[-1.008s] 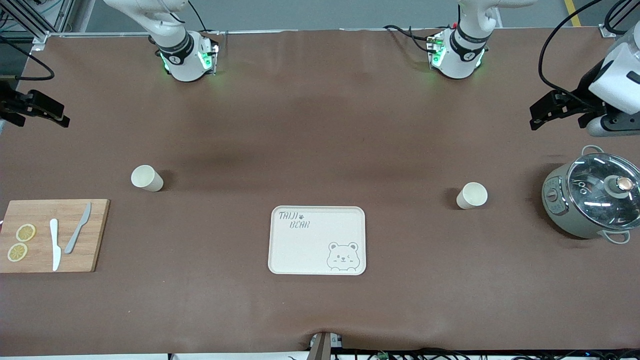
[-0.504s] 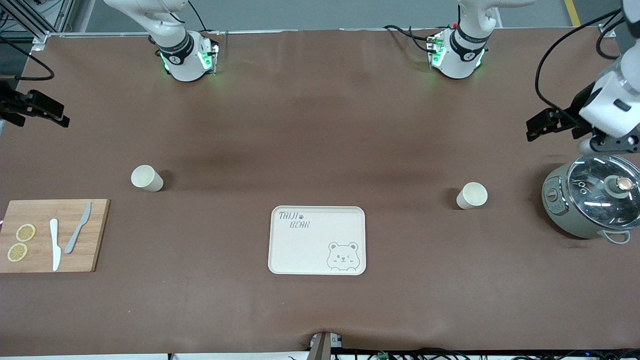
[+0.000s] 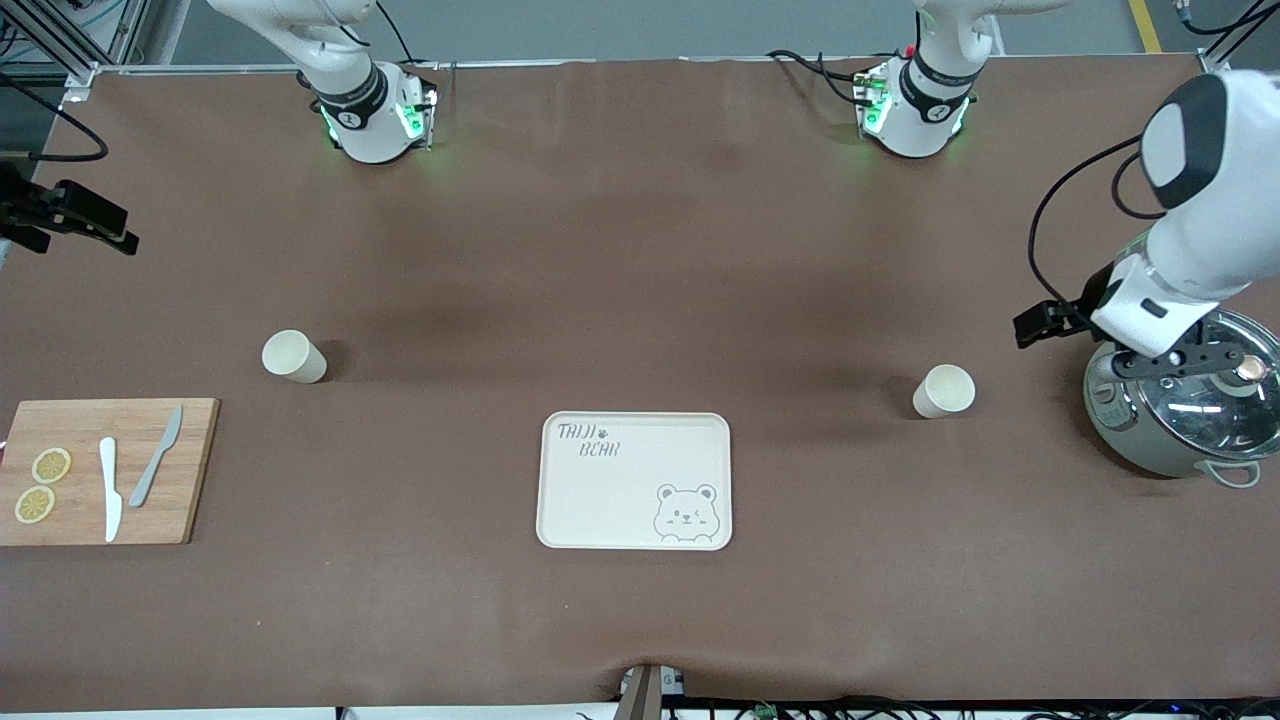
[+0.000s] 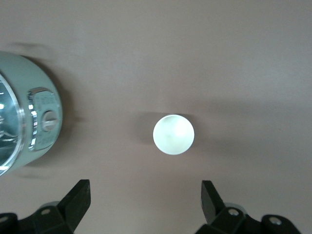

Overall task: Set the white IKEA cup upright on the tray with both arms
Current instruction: 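Reach the left gripper down toward the white paper cup beside the pot, then grasp the cup with the left gripper while the right gripper grasps the other cup, then carry the cup onto the bear tray and lower it with the left gripper, then open the left gripper and withdraw it while the right gripper lifts its cup, then carry the cup onto the tray beside the first cup with the right gripper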

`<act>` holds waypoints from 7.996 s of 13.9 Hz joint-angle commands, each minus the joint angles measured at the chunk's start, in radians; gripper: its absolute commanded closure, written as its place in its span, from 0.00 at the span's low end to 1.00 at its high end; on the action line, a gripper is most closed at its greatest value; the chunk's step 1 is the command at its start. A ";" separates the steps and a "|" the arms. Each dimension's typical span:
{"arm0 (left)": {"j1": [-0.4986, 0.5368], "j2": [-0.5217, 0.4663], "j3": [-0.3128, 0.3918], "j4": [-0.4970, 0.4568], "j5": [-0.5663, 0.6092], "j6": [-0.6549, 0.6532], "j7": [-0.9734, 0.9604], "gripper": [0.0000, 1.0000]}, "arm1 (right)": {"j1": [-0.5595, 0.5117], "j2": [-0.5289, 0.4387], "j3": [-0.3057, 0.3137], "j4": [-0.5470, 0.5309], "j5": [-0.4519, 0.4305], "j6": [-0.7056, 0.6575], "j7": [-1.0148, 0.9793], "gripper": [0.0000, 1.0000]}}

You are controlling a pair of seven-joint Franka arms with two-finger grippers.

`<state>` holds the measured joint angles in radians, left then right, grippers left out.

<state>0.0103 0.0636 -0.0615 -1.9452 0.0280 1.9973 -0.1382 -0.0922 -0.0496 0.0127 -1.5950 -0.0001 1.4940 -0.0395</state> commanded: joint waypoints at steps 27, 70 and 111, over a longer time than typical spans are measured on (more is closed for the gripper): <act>0.007 0.300 -0.011 -0.250 0.018 0.591 0.002 1.00 | -0.040 0.306 0.006 0.038 0.005 0.147 0.018 0.00; -0.434 0.871 -0.089 0.700 0.026 0.374 -0.635 0.96 | -0.163 0.352 0.013 -0.500 0.150 0.551 -0.007 1.00; 0.146 0.176 -0.077 0.683 0.033 -0.492 0.021 0.00 | 0.448 0.855 0.013 0.300 0.580 0.520 1.302 1.00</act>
<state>0.1366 0.2740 -0.1342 -1.2350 0.0287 1.5274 -0.1603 0.3438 0.7660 0.0324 -1.3273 0.5360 1.9877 1.2463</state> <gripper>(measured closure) 0.000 0.982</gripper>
